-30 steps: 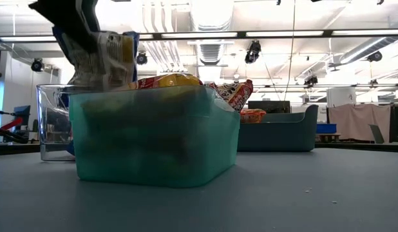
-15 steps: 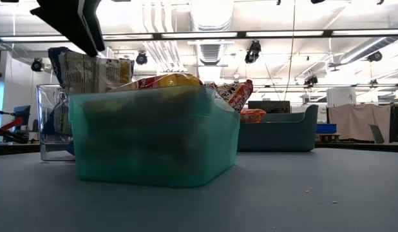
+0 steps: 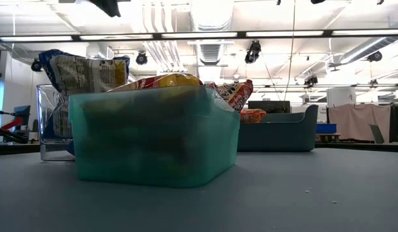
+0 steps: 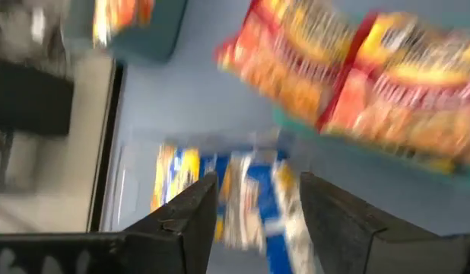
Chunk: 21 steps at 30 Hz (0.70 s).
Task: Sort Maruchan noodles
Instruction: Put the blue noodle pack into the transparent bin
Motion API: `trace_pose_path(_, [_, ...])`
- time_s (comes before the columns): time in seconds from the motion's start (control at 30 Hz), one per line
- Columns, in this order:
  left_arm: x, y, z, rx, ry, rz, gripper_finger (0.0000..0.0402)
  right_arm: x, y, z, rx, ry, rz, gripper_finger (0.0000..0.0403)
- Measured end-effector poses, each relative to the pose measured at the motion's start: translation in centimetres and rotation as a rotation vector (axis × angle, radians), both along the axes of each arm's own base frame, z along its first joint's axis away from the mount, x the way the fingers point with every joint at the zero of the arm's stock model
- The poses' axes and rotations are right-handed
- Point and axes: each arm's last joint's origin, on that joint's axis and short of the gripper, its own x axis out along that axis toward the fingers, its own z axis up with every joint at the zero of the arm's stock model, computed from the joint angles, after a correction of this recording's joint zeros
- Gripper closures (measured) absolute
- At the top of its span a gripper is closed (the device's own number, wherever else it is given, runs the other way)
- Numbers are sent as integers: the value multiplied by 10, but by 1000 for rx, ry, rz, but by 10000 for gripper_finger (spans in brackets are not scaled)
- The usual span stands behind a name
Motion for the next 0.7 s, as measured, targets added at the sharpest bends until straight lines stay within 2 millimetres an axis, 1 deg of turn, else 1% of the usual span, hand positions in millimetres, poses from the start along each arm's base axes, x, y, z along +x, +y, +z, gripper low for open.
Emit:
trace_pose_path(0.13, [2,-17,8,46,-147,-157,257,-1,-1,-5,-16,13,2,199])
trace_pose_path(0.2, [-1,-21,13,45,-209,-209,271,-2,-1,-8,-24,19,4,199])
trace_pose_path(0.27, [-5,-21,18,30,-265,-227,285,-2,-1,-11,-26,18,4,199])
trace_pose_path(0.37, [-12,-15,17,9,-307,-228,308,-3,-2,-16,-33,-1,13,199])
trace_pose_path(0.57, [-38,4,-8,-25,-263,-184,347,-4,-4,-20,-41,-21,14,199])
trace_pose_path(0.7, [-56,19,-17,-83,-354,-178,369,0,-10,-19,-24,-34,-19,199])
